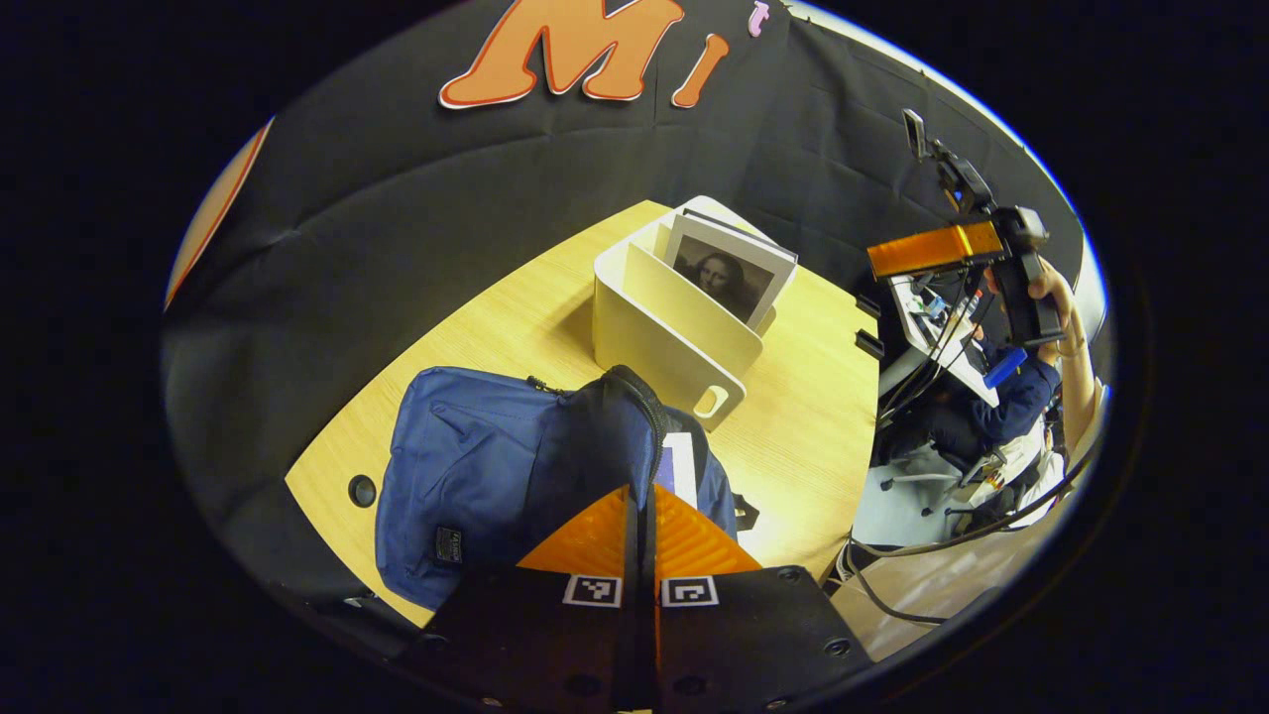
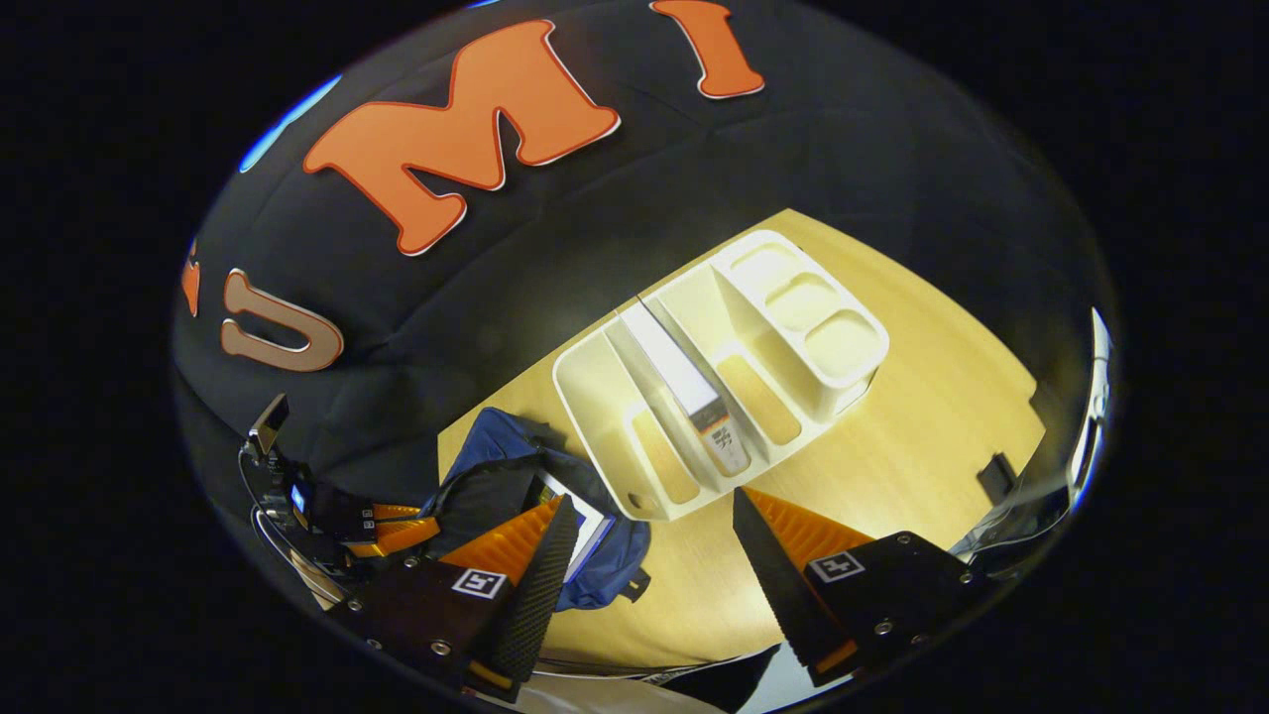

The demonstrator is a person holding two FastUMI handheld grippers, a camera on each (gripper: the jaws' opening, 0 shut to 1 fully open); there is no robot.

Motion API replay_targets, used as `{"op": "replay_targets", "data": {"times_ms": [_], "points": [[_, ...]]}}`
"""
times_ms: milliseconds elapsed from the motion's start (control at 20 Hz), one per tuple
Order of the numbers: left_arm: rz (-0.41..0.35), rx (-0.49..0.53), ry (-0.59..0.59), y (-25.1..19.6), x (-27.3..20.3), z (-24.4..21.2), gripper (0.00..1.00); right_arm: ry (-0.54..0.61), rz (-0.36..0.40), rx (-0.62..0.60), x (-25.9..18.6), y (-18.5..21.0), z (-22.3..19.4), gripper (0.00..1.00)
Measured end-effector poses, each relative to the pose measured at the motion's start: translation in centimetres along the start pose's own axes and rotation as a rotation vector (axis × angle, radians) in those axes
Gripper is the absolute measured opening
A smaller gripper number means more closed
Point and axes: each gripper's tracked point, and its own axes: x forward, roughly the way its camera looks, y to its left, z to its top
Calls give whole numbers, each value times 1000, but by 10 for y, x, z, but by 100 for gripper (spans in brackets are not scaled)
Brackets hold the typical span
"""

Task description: Open the schoolbag, grab two books from the bookshelf and put them into the schoolbag.

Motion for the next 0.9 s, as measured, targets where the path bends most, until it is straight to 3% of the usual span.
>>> {"op": "replay_targets", "data": {"times_ms": [350, 900], "points": [[8, -30, -11, 5, -1, -6, 1, 49, -67, -171, 42, 4, 56, 95], [26, -85, -20, 17, -5, -19, 1, 215, -138, -269, 128, -10, 58, 96]]}}
